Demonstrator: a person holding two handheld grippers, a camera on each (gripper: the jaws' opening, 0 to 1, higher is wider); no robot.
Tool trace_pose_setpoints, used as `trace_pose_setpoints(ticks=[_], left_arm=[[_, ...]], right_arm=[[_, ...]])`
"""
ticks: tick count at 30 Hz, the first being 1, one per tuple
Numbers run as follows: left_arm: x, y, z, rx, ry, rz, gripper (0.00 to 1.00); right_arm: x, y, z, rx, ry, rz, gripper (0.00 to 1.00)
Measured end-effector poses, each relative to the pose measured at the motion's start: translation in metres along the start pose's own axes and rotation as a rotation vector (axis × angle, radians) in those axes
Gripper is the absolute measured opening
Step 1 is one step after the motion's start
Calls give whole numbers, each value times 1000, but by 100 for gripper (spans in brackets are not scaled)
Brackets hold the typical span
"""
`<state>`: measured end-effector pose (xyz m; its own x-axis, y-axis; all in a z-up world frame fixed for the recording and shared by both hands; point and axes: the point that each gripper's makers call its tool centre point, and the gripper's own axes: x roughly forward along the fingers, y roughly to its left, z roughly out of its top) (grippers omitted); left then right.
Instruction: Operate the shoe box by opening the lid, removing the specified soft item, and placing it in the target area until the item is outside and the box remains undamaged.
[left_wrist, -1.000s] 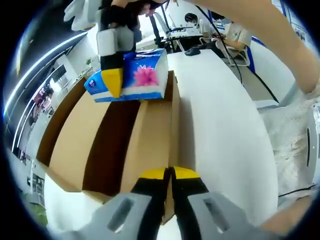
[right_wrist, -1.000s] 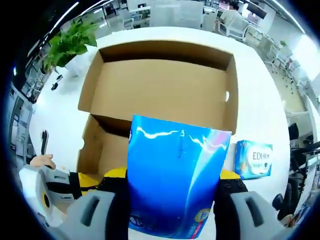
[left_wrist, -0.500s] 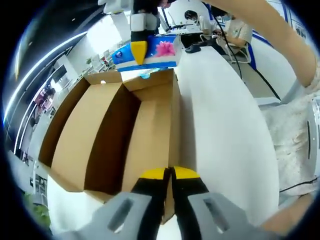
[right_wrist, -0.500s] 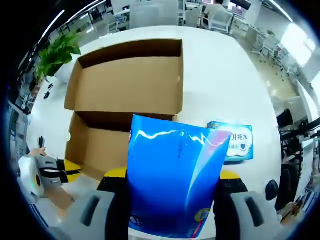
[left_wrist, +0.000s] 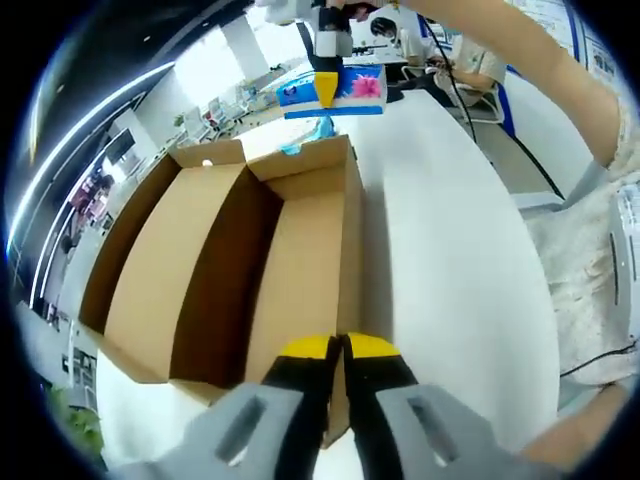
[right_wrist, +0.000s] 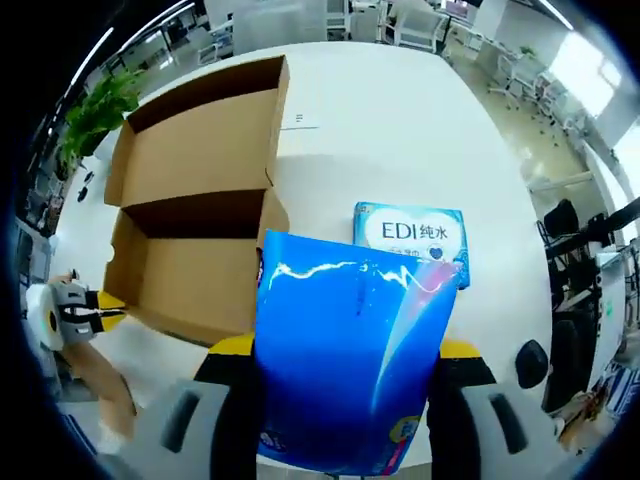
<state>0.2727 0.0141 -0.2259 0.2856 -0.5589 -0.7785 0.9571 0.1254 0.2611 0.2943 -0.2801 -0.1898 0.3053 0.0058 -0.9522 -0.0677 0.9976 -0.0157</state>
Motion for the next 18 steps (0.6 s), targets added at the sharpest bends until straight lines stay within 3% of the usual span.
trace_pose_setpoints(ticks=[8,18], left_arm=[[0,0,-1,-1,7,5,4],[-1,2,-1,-10,10,5,4]], right_arm=[[11,-22,-22,-91,23,-7,66],[37,-20,-47,-194,73,38,66]])
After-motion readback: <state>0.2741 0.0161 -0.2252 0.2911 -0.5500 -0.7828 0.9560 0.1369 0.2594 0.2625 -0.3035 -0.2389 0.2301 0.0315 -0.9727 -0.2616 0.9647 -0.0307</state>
